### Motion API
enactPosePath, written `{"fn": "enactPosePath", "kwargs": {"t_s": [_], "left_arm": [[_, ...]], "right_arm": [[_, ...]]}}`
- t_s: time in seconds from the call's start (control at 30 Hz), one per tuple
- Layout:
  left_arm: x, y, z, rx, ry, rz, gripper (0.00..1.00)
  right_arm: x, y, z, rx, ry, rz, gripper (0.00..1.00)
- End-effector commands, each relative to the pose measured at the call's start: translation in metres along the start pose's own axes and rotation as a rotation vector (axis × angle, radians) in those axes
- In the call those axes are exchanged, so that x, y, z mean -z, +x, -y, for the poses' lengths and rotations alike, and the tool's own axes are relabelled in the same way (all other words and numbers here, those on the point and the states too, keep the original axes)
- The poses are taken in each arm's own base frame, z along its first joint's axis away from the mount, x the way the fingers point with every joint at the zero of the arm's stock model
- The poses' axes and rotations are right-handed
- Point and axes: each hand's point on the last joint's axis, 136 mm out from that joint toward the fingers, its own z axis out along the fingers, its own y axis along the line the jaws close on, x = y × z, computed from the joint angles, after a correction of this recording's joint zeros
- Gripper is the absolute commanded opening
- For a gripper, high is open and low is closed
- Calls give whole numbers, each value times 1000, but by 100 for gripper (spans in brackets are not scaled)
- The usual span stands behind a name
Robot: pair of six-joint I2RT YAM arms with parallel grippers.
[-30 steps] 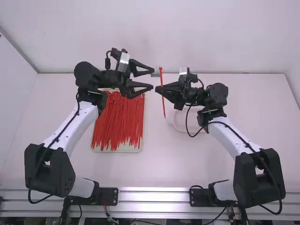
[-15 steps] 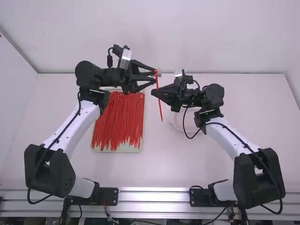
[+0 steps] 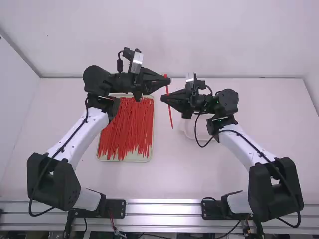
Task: Fasten the cable tie
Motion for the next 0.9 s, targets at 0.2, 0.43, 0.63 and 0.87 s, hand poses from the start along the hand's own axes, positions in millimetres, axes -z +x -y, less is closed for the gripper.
{"fn": "enactPosePath", "kwargs": {"t_s": [0.2, 0.43, 0.63, 0.87], "left_arm": [[-1, -15, -9, -4, -66, 43, 2], [7, -7, -41, 30, -210, 43, 2], [18, -3, -74, 70, -387, -1, 2], [29, 9, -104, 113, -471, -49, 2]], "right_arm": [[1, 0, 1, -10, 5, 3, 29], [22, -2, 10, -30, 26, -11, 100], [39, -1, 16, 7, 33, -36, 100], [40, 6, 9, 180, -18, -66, 100]]}}
